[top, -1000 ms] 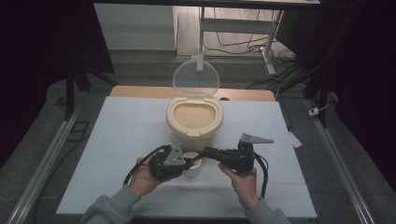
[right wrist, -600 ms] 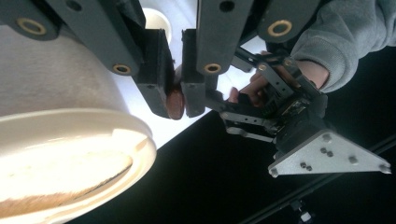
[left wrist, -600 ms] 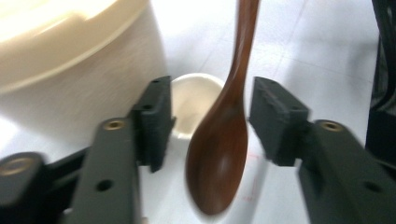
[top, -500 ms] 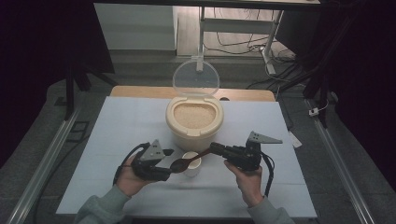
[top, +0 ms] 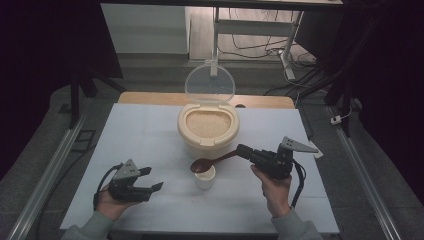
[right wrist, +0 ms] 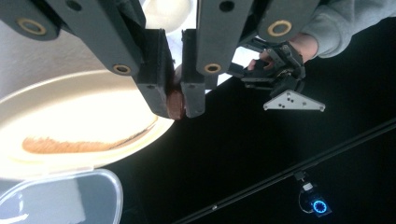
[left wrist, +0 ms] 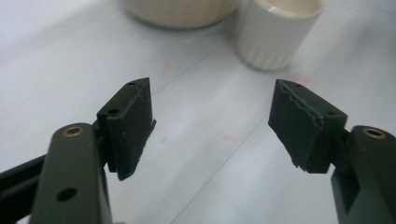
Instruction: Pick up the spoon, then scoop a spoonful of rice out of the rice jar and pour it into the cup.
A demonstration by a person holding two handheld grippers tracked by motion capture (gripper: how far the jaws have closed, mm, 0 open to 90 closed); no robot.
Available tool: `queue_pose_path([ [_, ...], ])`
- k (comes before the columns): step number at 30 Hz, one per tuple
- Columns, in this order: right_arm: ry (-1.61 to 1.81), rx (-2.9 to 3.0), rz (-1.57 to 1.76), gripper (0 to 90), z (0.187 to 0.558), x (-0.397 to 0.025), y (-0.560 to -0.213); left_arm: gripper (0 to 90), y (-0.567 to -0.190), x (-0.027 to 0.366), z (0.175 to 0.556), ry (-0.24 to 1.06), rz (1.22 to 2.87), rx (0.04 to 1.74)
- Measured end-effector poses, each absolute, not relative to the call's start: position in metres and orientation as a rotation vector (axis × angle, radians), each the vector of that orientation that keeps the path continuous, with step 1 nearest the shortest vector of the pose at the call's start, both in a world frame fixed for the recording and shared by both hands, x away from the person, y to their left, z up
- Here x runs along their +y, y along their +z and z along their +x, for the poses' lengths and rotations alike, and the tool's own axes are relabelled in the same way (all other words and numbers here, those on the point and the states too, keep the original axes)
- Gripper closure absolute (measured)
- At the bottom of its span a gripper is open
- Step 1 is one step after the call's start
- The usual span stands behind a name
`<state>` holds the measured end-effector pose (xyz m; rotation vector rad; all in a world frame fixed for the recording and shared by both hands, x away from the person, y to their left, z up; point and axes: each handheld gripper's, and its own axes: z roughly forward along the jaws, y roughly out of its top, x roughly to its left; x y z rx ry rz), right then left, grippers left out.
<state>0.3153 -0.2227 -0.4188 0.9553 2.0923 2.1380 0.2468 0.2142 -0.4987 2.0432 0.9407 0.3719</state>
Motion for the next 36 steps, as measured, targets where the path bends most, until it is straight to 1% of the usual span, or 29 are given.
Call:
queue_pose_path([
  [6, 2.106, 2.056, 0.949, 83.3, 0.315, -0.23, -0.413, 28.0, -0.505, 0.231, 0.246, 0.394, 2.021, 0.996],
  [21, 2.108, 2.003, 0.941, 83.3, 0.318, -0.237, -0.403, 23.9, -0.508, 0.231, 0.249, 0.401, 2.029, 1.017],
  [29, 2.125, 1.952, 0.934, 83.3, 0.323, -0.241, -0.39, 22.8, -0.509, 0.232, 0.248, 0.394, 2.037, 1.025],
  [36, 2.079, 1.888, 0.936, 83.3, 0.343, -0.24, -0.367, 22.0, -0.509, 0.231, 0.249, 0.385, 2.038, 1.029],
])
